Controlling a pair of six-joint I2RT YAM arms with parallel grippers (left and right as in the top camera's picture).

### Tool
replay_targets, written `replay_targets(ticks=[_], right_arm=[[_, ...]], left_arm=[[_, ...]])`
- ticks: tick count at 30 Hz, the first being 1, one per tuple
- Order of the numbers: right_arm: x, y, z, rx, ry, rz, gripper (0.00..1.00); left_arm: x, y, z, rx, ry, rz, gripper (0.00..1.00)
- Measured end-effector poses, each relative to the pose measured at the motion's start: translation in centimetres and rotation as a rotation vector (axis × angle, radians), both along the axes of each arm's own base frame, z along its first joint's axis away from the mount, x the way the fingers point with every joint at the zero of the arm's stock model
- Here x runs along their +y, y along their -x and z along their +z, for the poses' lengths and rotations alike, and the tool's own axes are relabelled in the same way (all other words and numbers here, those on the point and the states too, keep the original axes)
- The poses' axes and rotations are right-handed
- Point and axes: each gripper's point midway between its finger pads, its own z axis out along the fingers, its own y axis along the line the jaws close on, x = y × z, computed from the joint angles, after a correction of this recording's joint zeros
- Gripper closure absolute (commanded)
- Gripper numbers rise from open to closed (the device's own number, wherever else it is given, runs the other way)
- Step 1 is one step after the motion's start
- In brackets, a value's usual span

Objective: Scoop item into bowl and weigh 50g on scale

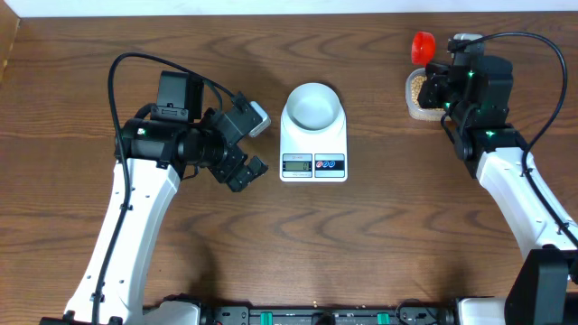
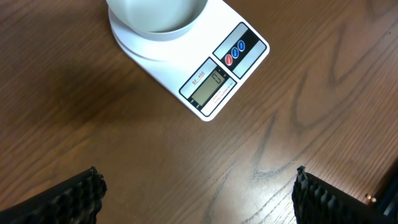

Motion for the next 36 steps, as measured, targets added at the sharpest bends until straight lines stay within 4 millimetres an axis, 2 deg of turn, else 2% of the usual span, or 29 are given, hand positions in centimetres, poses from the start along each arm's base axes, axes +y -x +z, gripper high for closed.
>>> replay_targets(ticks=[6, 36], right_arm=[[0.67, 0.14, 0.05, 0.001, -0.018, 0.035, 0.99], [1.1, 0.21, 0.07, 0.001, -0.023, 0.051, 0.99]], left_arm=[[0.0, 0.0, 0.0, -0.007, -0.004, -0.011, 0.02], [0.11, -0.54, 0.23, -0.026, 0.004, -0.002, 0.02]])
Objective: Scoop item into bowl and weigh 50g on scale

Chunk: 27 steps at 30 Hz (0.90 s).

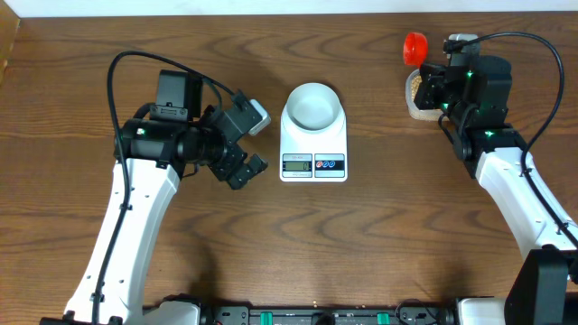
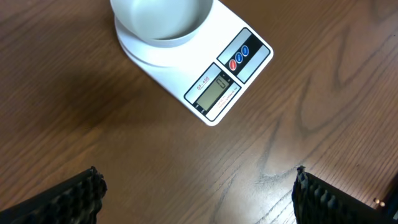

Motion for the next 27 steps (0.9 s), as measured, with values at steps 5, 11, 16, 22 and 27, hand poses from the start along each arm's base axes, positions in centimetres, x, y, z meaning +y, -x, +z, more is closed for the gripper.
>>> replay_targets(ticks=[5, 11, 16, 22, 27], right_arm=[[0.0, 0.0, 0.0, 0.0, 0.0, 0.0, 0.99], [0.0, 0.0, 0.0, 0.0, 0.0, 0.0, 0.99], [0.0, 0.0, 0.0, 0.0, 0.0, 0.0, 0.99], [0.0, 0.0, 0.0, 0.0, 0.0, 0.0, 0.99], [0.0, 0.0, 0.0, 0.0, 0.0, 0.0, 0.99]], left_arm=[[1.2, -0.5, 0.6, 0.006, 0.072, 0.045, 0.02], [0.7, -0.4, 1.2, 0.011, 0.141, 0.033, 0.02], [0.4, -0.3, 1.4, 0.012, 0.156, 0.024, 0.02], [0.4, -0.3, 1.4, 0.012, 0.155, 0.024, 0.02], [0.5, -0.3, 1.4, 0.011, 0.152, 0.026, 0.02]])
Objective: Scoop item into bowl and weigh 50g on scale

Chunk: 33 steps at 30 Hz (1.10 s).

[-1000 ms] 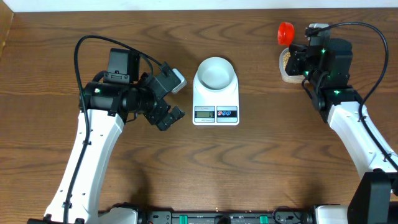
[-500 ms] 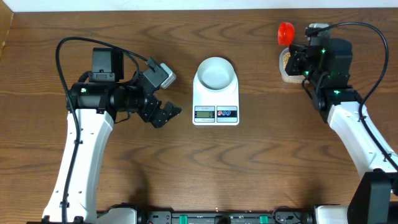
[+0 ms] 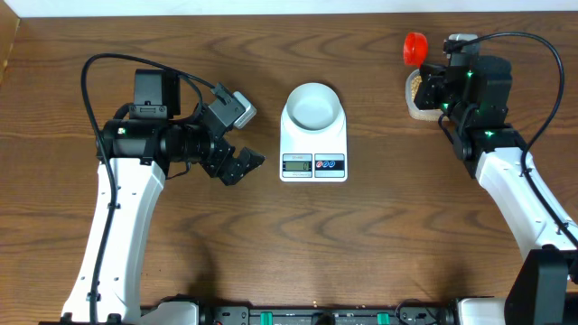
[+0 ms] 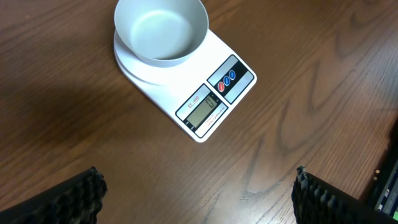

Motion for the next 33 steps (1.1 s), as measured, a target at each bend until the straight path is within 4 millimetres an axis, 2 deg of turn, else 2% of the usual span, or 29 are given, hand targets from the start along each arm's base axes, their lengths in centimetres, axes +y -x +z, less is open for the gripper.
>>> replay_targets(ticks=[21, 25, 33], right_arm=[[0.0, 0.0, 0.0, -0.002, 0.007, 0.004, 0.99], [0.0, 0.0, 0.0, -0.006, 0.02, 0.012, 0.99], [0.0, 0.1, -0.1, -0.016, 0.072, 0.039, 0.99]], left_arm=[[0.7, 0.4, -0.5, 0.006, -0.038, -0.012, 0.02], [1.2, 0.4, -0.1, -0.015, -0.041, -0.006, 0.02], [0.7, 1.0, 0.4, -0.005, -0.004, -0.023, 0.02]])
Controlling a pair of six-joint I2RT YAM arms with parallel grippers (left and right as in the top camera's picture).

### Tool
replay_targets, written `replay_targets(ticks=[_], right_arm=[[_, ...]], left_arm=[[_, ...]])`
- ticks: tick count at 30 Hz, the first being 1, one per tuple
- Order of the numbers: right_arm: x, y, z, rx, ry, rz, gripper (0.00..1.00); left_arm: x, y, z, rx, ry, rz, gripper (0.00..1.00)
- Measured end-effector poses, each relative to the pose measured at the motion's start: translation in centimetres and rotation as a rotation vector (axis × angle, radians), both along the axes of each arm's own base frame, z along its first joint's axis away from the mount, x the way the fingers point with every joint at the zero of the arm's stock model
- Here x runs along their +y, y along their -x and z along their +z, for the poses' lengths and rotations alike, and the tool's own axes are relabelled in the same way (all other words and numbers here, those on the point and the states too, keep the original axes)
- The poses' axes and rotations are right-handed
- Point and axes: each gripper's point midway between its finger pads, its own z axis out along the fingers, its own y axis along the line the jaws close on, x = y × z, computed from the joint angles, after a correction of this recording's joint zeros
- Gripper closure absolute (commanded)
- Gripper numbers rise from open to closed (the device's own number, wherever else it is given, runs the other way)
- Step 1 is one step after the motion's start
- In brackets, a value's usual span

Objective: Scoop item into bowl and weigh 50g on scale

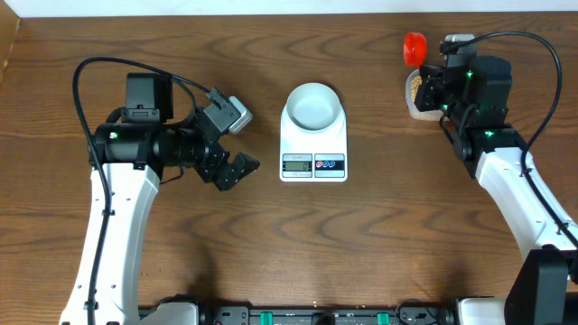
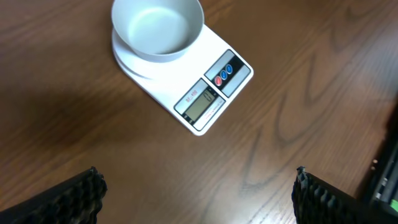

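Observation:
An empty white bowl [image 1: 313, 105] [image 2: 157, 27] stands on the white digital scale [image 1: 313, 163] [image 2: 208, 99] at mid-table. My left gripper [image 1: 233, 144] [image 2: 196, 193] hovers to the left of the scale, open wide with nothing between its fingers [image 2: 74, 198]. At the far right a clear container of grain [image 1: 416, 94] stands under my right gripper [image 1: 432, 81]. A red scoop [image 1: 414, 47] pokes out beyond that gripper; whether the gripper holds it is hidden by the wrist.
The brown wooden table [image 1: 361, 244] runs to a white wall strip at the back. A black rail with green connectors [image 1: 316, 316] lines the front edge. Cables loop off both arms.
My left arm has drawn a bit further left and back from the scale, so the scale and bowl look smaller in the left wrist view. The right arm has not moved.
My left gripper hung open close beside the scale's left front corner. At each later moment it stood further left, still open. The red scoop at the right shifted slightly left after the first moment and has stayed by the grain container since.

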Motion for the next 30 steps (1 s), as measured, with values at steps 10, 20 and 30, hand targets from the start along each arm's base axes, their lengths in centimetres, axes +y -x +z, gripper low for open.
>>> replay_targets(ticks=[10, 20, 30], right_arm=[[-0.1, 1.1, -0.5, 0.109, 0.098, 0.05, 0.99], [-2.8, 2.8, 0.4, 0.26, 0.264, -0.012, 0.99], [-4.2, 3.2, -0.1, 0.292, 0.322, -0.066, 0.99]], left_arm=[[-0.2, 0.4, 0.0, 0.018, 0.011, -0.005, 0.02], [-0.2, 0.4, 0.0, 0.019, 0.013, -0.006, 0.02], [-0.2, 0.4, 0.0, 0.019, 0.013, -0.007, 0.02]])
